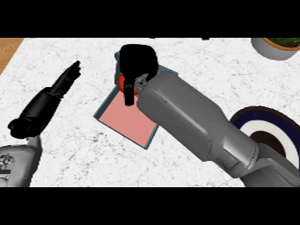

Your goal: Pick the tomato from the plate and place it in the cardboard box

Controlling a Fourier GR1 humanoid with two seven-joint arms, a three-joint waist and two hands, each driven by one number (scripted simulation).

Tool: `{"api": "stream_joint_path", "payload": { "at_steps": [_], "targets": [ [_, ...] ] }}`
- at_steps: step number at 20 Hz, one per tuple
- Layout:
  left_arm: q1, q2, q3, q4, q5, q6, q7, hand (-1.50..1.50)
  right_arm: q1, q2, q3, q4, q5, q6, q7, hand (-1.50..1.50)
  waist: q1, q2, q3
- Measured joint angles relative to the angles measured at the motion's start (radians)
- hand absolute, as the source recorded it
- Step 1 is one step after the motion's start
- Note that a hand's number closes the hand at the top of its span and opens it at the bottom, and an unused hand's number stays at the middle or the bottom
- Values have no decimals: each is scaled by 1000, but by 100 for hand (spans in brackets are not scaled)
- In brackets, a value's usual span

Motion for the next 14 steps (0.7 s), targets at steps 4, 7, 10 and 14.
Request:
{"api": "stream_joint_path", "payload": {
  "at_steps": [4,7,10,14],
  "targets": [
    [22,-13,-7,-21,-14,15,5,0,6,-2,-37,39,-42,50,-137,-150,-8,-2,1],
    [35,-18,-14,-41,-18,17,12,0,31,-1,-58,25,-49,-12,-239,-150,-11,-2,1],
    [34,-19,-10,-42,-15,16,13,0,50,1,-130,-39,-103,-139,-314,-150,-11,-2,2],
    [29,-16,-7,-36,-10,9,5,0,96,1,-274,-117,-234,-319,-390,-150,-8,1,4]
  ]
}}
